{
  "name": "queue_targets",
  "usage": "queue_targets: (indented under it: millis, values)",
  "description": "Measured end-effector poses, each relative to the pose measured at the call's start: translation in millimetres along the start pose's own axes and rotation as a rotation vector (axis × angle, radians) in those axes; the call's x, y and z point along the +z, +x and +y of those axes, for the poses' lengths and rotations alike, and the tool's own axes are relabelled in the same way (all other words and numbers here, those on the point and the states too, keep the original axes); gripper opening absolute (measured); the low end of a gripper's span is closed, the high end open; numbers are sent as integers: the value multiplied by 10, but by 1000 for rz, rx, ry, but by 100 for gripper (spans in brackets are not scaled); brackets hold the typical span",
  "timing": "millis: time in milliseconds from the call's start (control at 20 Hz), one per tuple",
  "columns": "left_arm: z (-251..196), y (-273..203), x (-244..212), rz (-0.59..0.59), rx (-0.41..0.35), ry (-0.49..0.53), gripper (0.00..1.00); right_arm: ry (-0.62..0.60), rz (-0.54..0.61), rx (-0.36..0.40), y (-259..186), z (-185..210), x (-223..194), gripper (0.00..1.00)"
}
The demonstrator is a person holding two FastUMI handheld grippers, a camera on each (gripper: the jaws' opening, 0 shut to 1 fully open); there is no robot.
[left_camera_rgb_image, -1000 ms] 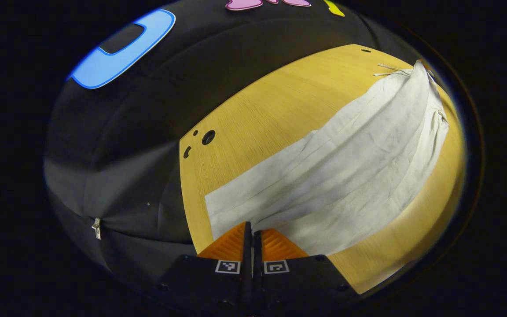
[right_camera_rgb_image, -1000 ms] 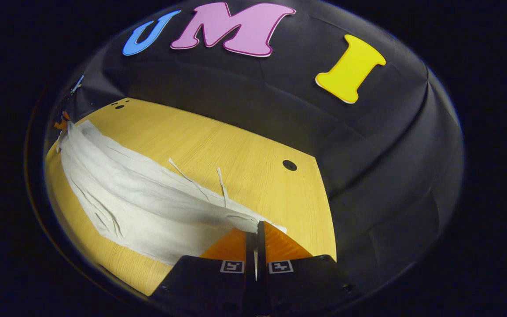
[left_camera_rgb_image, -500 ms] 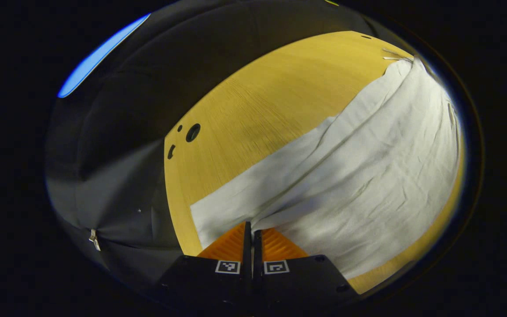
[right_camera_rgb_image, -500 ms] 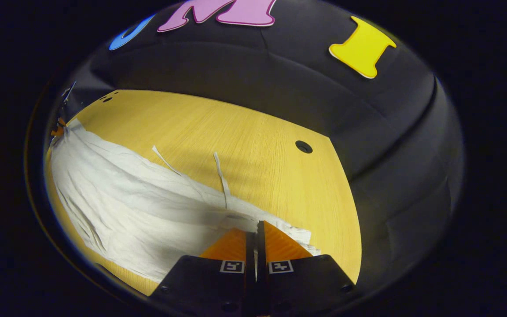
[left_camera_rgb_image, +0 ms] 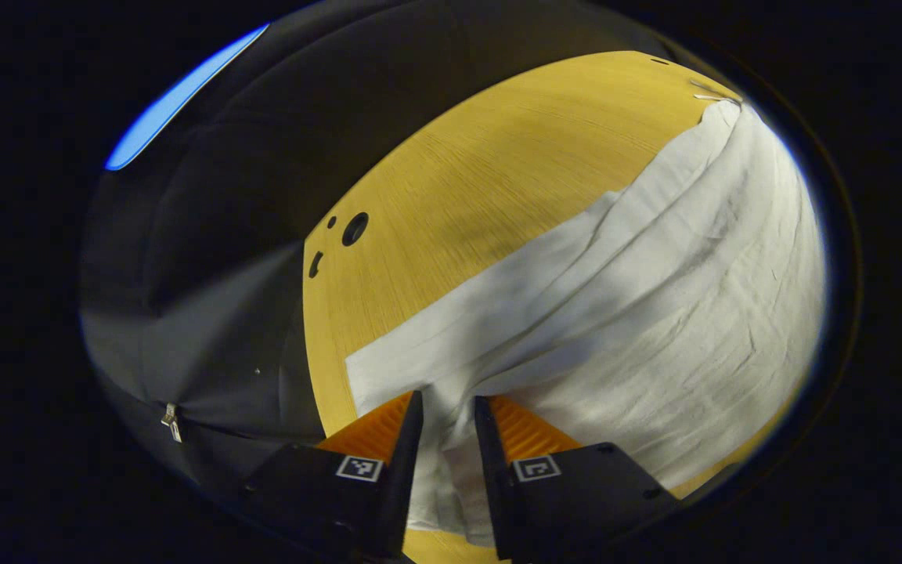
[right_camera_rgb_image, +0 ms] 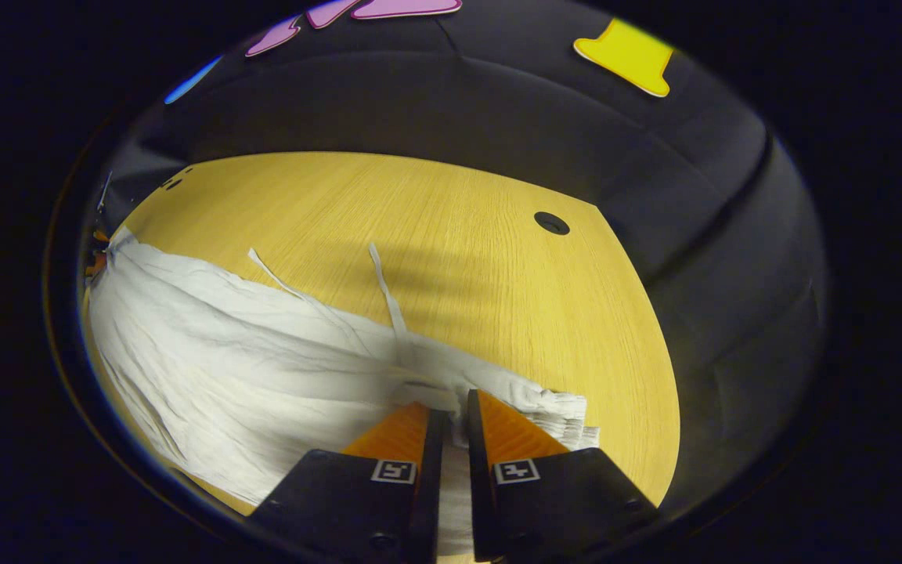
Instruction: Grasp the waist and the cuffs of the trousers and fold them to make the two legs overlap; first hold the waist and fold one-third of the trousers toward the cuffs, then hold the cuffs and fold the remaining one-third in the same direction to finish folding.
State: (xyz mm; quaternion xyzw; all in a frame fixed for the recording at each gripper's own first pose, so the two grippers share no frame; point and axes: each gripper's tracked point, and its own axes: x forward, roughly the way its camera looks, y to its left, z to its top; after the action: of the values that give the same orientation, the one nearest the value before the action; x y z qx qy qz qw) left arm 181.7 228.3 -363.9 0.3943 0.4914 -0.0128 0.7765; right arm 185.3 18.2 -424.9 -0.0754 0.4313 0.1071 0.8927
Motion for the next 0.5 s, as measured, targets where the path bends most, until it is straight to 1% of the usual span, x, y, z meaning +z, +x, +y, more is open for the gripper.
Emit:
queue_targets:
  millis: [50,150,200,250,300,350,400,500]
  values:
    - [38,-1,4,-2,21,2,52,-13,4,-1,-11,-5,-13,29]
    - [169,-33,29,-14,69,15,73,-30,2,3,-49,-12,13,34]
    - [203,-74,48,-20,77,18,90,-20,2,29,-82,37,20,43]
    - [204,-124,34,-22,71,20,96,-5,7,60,-125,124,17,61]
    - [232,-121,8,-26,70,24,98,-7,9,70,-173,153,31,80]
    - [257,-158,-8,-31,73,32,95,-24,3,66,-203,142,24,95]
    - [275,-212,-19,-36,79,41,97,-44,-5,61,-256,135,37,95]
    - [285,-334,-46,-64,78,54,97,-61,-22,51,-367,107,53,95]
